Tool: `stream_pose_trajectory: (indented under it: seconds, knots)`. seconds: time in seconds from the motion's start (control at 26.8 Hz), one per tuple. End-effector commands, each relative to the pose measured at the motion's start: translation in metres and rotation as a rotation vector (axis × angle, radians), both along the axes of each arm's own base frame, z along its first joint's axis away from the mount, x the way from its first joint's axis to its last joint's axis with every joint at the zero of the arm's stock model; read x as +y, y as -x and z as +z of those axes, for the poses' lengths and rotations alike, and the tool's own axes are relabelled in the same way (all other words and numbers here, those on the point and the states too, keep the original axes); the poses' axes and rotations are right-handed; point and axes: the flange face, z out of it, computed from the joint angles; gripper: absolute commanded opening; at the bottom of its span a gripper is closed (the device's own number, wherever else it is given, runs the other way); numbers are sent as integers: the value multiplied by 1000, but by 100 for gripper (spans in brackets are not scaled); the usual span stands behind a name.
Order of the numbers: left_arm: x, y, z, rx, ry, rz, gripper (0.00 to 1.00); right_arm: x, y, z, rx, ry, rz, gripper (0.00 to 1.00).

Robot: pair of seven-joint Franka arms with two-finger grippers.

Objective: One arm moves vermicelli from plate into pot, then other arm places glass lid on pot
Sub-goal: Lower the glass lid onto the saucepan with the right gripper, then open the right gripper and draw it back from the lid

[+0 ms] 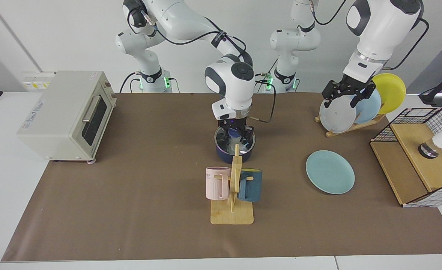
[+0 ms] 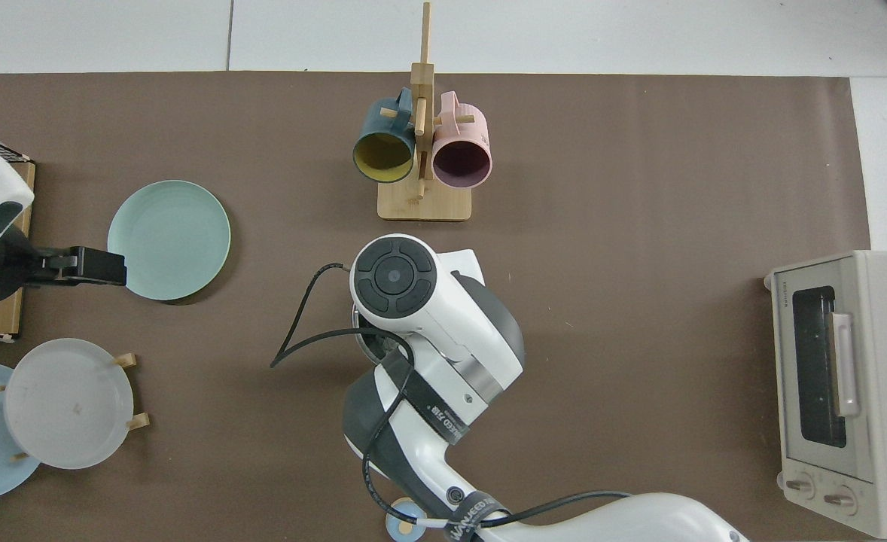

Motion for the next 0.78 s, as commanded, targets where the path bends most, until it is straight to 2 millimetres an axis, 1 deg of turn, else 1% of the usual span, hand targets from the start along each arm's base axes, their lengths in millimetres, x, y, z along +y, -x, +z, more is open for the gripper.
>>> stream_pose_trajectory:
  seconds: [0.0,0.26,0.34,0.41,0.45,0.56,0.63,0.67,0.75]
  knots:
    - [3,6,5,2,-8,-9,100,-11,-3,18,23,3,-44,100]
    - [1,6,6,1,-8,-14,100,-22,-5,60,-15,-17,-56,100]
    - [1,6,6,1,-8,-14,100,-29,-6,78,-39,-32,-57,100]
    - [1,6,6,1,-8,-14,100,-40,-11,91,-56,-44,-59,100]
    - [1,6,6,1,-8,-14,100,-47,-13,101,-64,-55,-55,100]
    - [2,6,5,2,-9,-12,100,-77,-23,127,-82,-97,-1,100]
    - [3,6,5,2,-9,-11,100,-101,-30,137,-90,-101,46,100]
    - [3,6,5,2,-9,-11,100,-119,-35,141,-94,-98,72,100]
    - [3,6,5,2,-9,-11,100,-147,-42,145,-95,-85,119,100]
